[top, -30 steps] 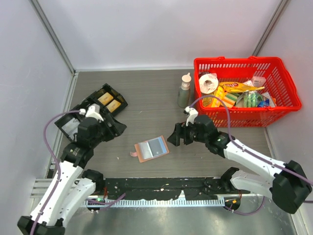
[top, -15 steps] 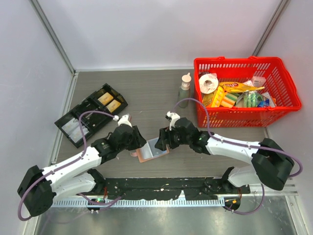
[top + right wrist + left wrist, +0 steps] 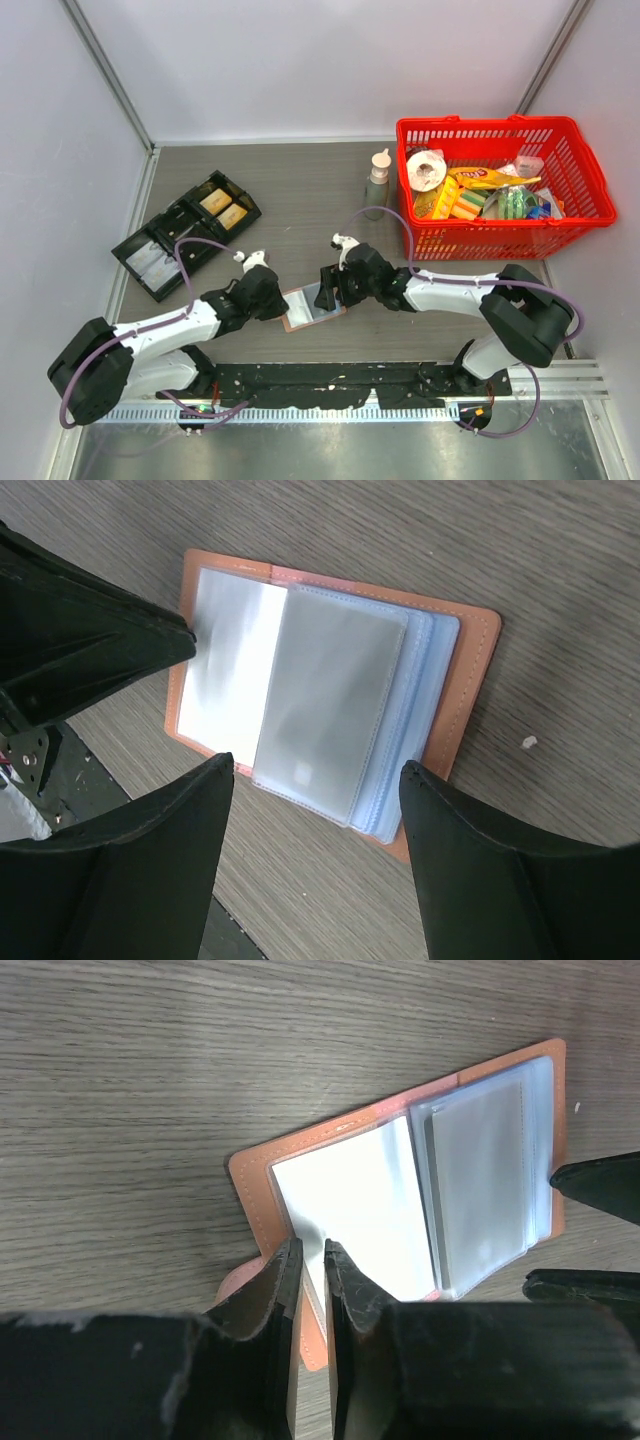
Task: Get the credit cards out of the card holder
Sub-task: Remove the credit card from the card holder.
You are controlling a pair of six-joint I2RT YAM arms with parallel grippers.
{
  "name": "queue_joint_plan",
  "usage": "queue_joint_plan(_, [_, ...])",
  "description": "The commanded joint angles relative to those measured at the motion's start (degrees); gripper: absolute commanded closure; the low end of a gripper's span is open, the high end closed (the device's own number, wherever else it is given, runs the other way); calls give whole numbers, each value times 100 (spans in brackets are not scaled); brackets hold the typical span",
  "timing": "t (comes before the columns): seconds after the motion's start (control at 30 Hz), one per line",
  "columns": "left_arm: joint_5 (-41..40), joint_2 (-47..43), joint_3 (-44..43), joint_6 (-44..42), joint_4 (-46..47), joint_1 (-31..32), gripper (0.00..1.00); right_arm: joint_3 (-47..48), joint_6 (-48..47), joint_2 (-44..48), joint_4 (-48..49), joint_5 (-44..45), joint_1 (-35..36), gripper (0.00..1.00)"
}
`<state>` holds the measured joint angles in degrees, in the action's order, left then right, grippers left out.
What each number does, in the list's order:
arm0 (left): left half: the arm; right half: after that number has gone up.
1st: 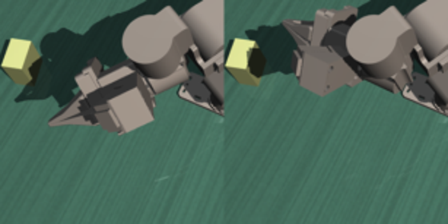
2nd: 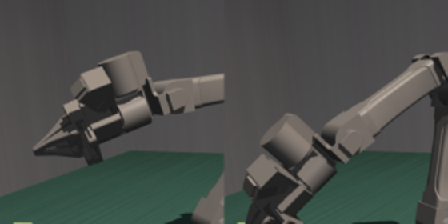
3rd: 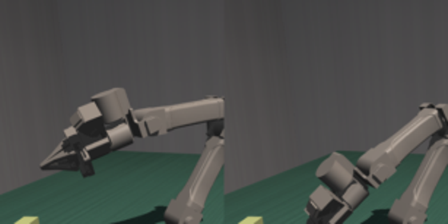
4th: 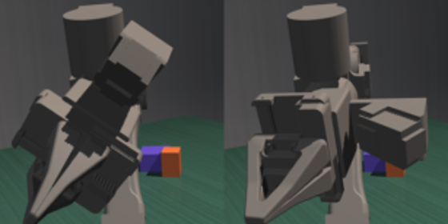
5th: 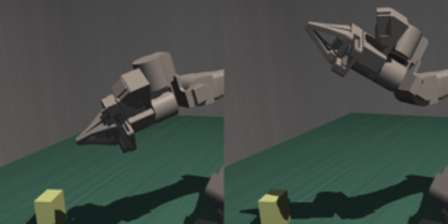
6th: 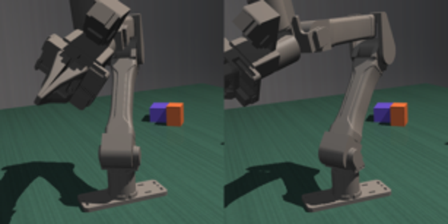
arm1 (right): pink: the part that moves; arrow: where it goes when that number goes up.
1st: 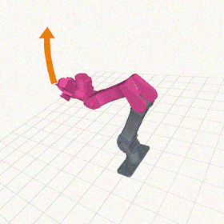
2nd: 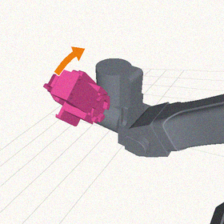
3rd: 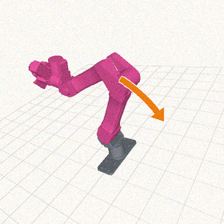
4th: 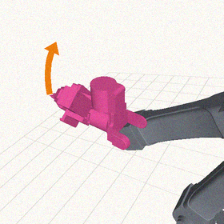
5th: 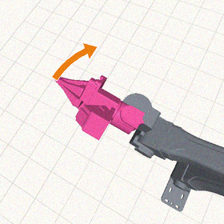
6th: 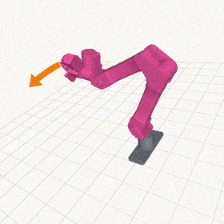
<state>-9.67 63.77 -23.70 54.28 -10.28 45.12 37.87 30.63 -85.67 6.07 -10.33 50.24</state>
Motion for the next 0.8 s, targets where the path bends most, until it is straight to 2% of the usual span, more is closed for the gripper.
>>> queue_joint_plan(0.0, [-44,83,190,249,404,49,83,230,83,-29,352,-40,48,29])
queue_joint_plan(0.07, [-26,118,252,328,448,84,86,230,66,-11,334,-13,56,29])
queue_joint_plan(0.23, [-26,189,340,478,527,216,87,221,-57,234,193,390,100,29])
queue_joint_plan(0.57, [-52,347,323,627,650,409,87,11,-22,164,79,681,92,29])
queue_joint_plan(0.77, [-35,443,287,680,764,471,88,-16,-22,130,79,541,109,29])
